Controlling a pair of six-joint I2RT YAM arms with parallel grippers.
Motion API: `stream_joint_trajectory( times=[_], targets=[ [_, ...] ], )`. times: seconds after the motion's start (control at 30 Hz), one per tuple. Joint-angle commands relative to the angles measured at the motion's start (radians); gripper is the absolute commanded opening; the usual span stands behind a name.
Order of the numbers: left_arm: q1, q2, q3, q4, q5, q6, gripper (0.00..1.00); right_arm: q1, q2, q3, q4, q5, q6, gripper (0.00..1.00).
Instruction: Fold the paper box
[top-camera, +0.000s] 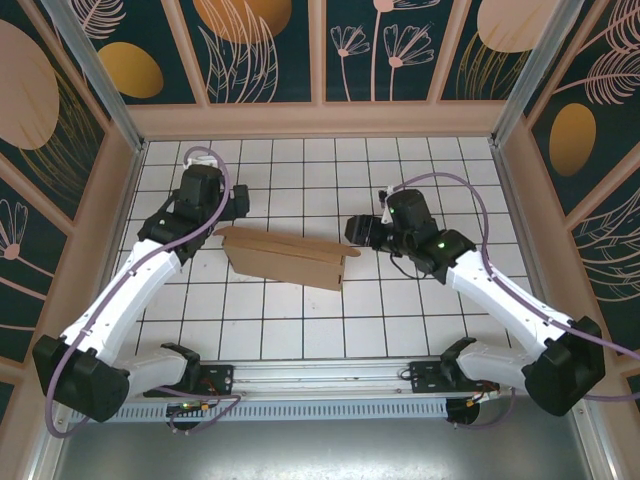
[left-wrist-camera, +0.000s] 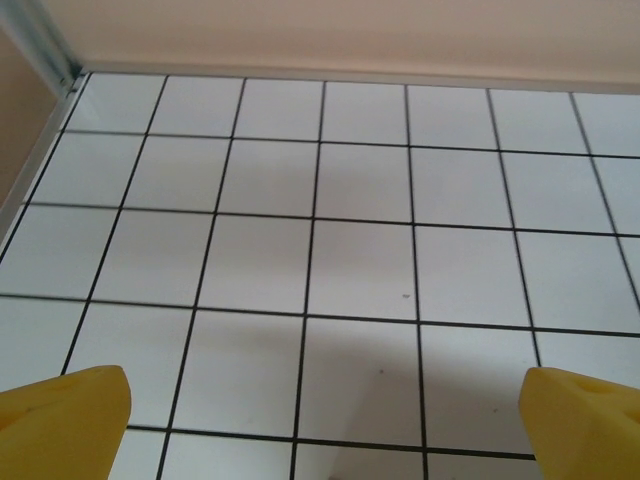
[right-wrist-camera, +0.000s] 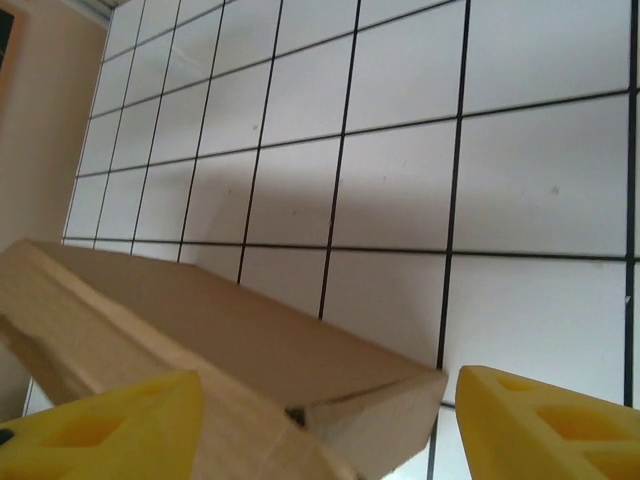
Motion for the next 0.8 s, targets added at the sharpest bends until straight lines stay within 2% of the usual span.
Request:
stream_joint_trajectory(
  times=[0.0,0.27,0.43,0.77],
  targets=[
    [0.018,-0.033,-0.053,0.059,-0.025,-0.056,0.99,0.059,-0.019,0.010,-0.045,0.084,0.070,0.69],
    [0.028,-0.028,-0.177,0.115,0.039,-0.141,0.99,0.168,0.053,0.007,-0.036,0.154,0.087,0.71],
    [0.030,-0.040,-0.254,0.149,0.087,-0.195,0.99,0.199,0.067,-0.017,-0.014,0.163,0.082,0.73],
    [0.032,-0.059,-0.354,0.197,0.099,-0.262,0.99,0.228,0.087,-0.066,0.007,0.217,0.064,0.75]
  ],
)
